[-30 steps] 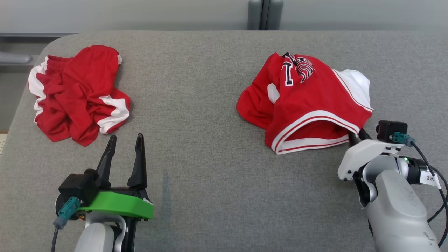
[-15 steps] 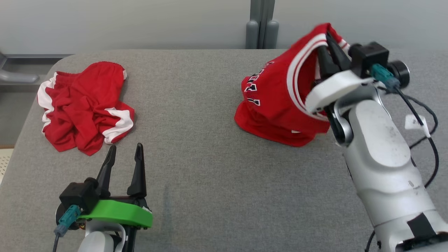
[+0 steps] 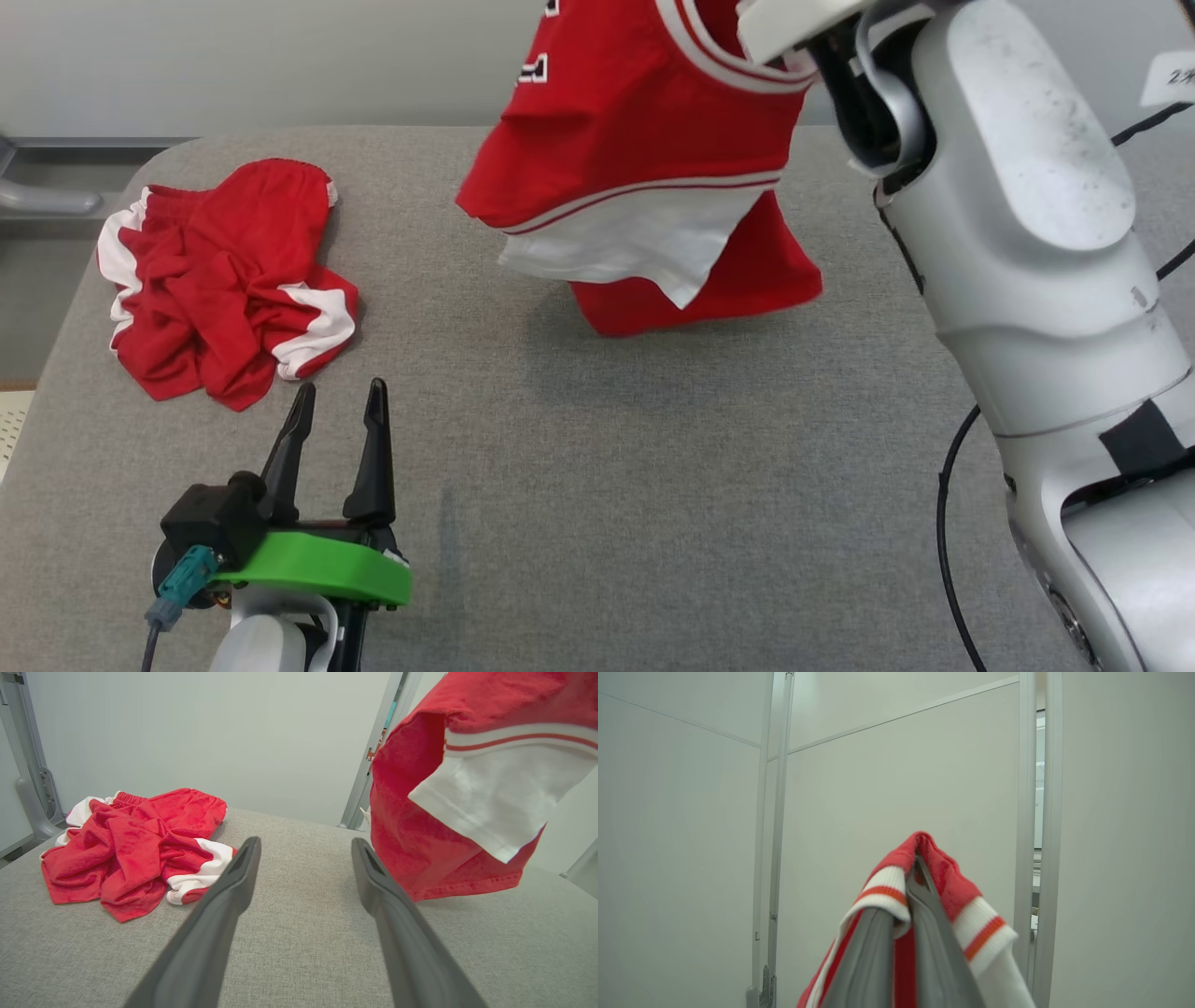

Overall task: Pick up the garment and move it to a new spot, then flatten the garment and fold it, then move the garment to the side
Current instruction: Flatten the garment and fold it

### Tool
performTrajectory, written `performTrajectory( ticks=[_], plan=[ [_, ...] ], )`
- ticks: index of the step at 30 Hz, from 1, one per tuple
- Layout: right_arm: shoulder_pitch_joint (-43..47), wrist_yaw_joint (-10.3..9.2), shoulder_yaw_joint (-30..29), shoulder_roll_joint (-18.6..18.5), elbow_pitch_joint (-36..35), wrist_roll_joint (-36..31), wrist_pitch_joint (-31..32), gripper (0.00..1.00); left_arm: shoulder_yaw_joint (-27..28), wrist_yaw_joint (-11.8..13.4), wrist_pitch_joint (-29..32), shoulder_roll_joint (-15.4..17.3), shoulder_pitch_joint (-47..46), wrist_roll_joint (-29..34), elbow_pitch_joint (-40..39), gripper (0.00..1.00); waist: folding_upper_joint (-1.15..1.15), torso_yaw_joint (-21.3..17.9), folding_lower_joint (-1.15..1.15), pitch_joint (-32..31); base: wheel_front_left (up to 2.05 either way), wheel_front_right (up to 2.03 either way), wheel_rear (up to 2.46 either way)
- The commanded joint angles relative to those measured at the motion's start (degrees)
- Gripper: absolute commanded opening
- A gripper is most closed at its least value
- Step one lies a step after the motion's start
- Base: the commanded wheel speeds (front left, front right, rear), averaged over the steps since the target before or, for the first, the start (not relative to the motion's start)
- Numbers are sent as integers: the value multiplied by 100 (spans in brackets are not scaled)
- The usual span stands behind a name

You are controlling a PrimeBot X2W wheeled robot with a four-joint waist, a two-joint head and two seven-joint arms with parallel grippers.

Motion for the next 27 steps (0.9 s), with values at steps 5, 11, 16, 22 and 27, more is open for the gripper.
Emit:
performTrajectory(
  ticks=[5, 11, 16, 22, 27],
  plan=[
    [76, -7, -677, -24, 332, -7, 30, 0, 36, -19, -3, 50, -29, -47, -31, 100, 0, -35, 0, 51, 0, 0, 0],
    [801, -8, -1732, -355, 1069, -620, 288, 0, 6, -19, -3, 31, -159, -40, -111, 100, 0, -59, 0, 280, 0, 0, 0],
    [1215, -7, -2582, -713, 1669, -1206, 237, 0, -50, -19, -3, 41, -297, -54, -154, 100, 0, -11, 0, 498, 0, 0, 0],
    [1345, -6, -3166, -972, 2133, -1890, 71, 0, -104, -20, -3, 56, -433, -78, -169, 100, 0, 107, 0, 703, 0, 0, 0],
    [1300, -6, -3482, -1058, 2457, -2278, 13, 100, -101, -20, -3, 82, -503, -83, -165, 100, 0, 154, 0, 796, 0, 0, 0]
  ],
)
